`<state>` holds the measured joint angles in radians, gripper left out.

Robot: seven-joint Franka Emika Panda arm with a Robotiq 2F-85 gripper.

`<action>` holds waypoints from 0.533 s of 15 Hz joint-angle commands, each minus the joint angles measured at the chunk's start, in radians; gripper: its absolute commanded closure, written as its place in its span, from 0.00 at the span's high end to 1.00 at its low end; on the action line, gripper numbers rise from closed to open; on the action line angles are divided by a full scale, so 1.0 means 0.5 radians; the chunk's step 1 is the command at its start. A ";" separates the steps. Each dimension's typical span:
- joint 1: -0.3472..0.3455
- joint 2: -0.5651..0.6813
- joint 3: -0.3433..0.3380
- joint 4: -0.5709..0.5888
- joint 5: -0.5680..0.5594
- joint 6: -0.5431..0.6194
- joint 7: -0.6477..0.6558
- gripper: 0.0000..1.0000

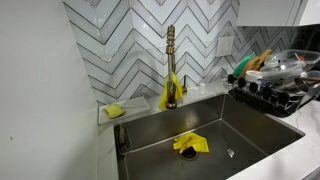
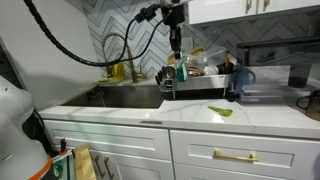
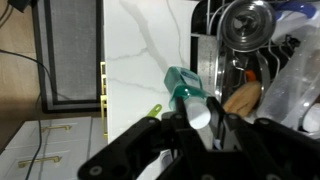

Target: Put the bottle with green contents inside the metal cup in the drying rack, remove the metal cup from the drying rack and put it on the countertop

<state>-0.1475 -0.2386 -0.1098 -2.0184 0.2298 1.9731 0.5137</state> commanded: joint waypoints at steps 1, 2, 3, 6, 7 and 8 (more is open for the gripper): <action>0.035 -0.091 0.007 0.000 0.156 -0.020 -0.091 0.07; 0.047 -0.103 0.010 0.003 0.208 -0.025 -0.113 0.07; 0.062 -0.113 0.011 0.004 0.270 -0.031 -0.138 0.07; 0.095 -0.131 0.007 -0.009 0.431 -0.013 -0.190 0.07; 0.103 -0.132 0.006 -0.016 0.479 -0.008 -0.210 0.07; 0.111 -0.125 0.006 -0.022 0.524 -0.015 -0.220 0.07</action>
<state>-0.1055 -0.2878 -0.0984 -2.0140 0.4180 1.9731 0.4386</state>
